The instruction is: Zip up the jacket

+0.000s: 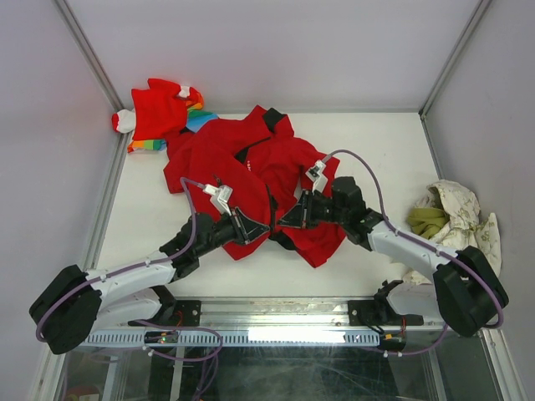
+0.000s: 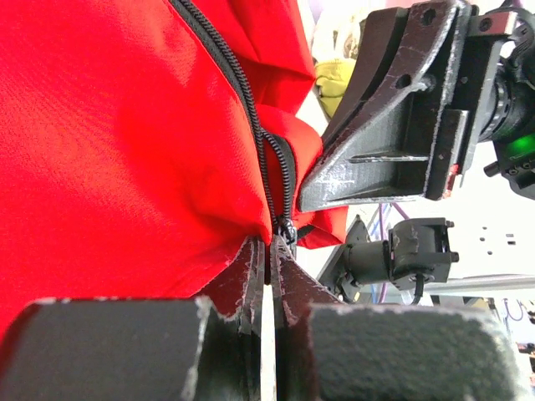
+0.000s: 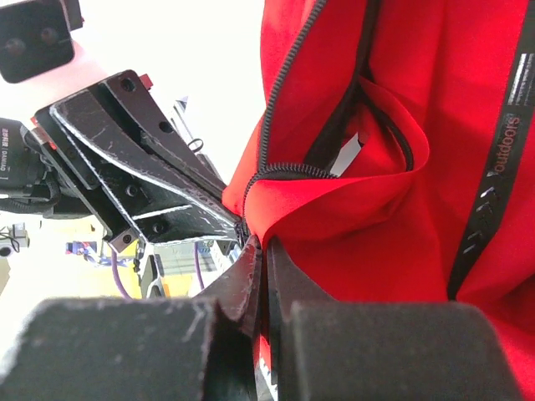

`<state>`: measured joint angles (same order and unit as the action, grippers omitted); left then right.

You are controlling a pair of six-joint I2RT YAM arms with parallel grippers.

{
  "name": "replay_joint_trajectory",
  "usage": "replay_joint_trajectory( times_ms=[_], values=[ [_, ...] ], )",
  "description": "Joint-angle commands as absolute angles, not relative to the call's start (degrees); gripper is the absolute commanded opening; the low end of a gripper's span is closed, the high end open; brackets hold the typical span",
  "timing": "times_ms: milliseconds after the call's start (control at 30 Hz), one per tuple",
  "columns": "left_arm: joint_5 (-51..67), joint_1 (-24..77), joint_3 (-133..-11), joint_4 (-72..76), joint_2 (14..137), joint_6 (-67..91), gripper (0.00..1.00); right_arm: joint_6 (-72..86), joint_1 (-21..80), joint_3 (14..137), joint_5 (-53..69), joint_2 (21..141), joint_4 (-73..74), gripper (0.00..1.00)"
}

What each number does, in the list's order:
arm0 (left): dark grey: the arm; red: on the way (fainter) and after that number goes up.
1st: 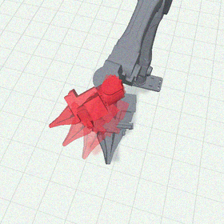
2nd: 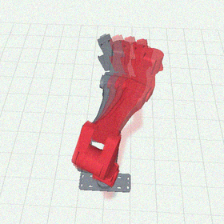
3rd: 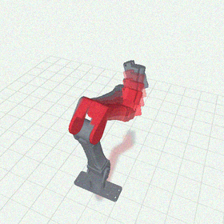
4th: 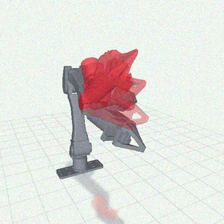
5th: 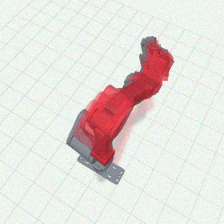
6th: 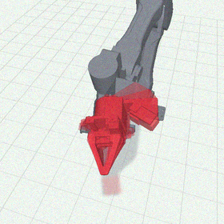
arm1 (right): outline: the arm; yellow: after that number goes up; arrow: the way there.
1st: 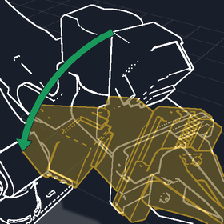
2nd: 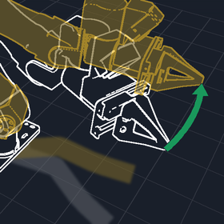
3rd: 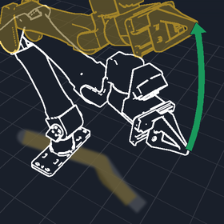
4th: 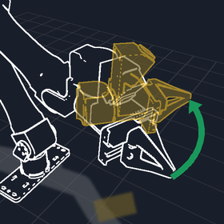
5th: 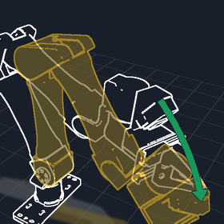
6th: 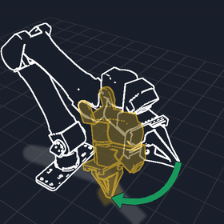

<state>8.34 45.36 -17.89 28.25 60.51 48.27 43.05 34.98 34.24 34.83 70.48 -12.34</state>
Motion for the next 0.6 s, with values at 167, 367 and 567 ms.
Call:
replay_joint_trajectory(
  times_ms=[167, 367, 567],
  values=[
    [8.5, 48.4, -18.0, 27.1, 57.6, 46.0, 0.0, 43.1, 30.5, 37.0, 32.6, 71.4, -16.3, 0.0],
    [8.9, 48.8, -18.7, 26.8, 59.8, 45.8, 0.0, 43.0, 30.5, 37.3, 36.5, 72.2, -19.4, 0.0],
    [9.7, 49.0, -20.1, 25.7, 61.5, 45.1, 0.0, 40.0, 31.0, 38.8, 37.8, 72.7, -17.9, 0.0]
  ],
)
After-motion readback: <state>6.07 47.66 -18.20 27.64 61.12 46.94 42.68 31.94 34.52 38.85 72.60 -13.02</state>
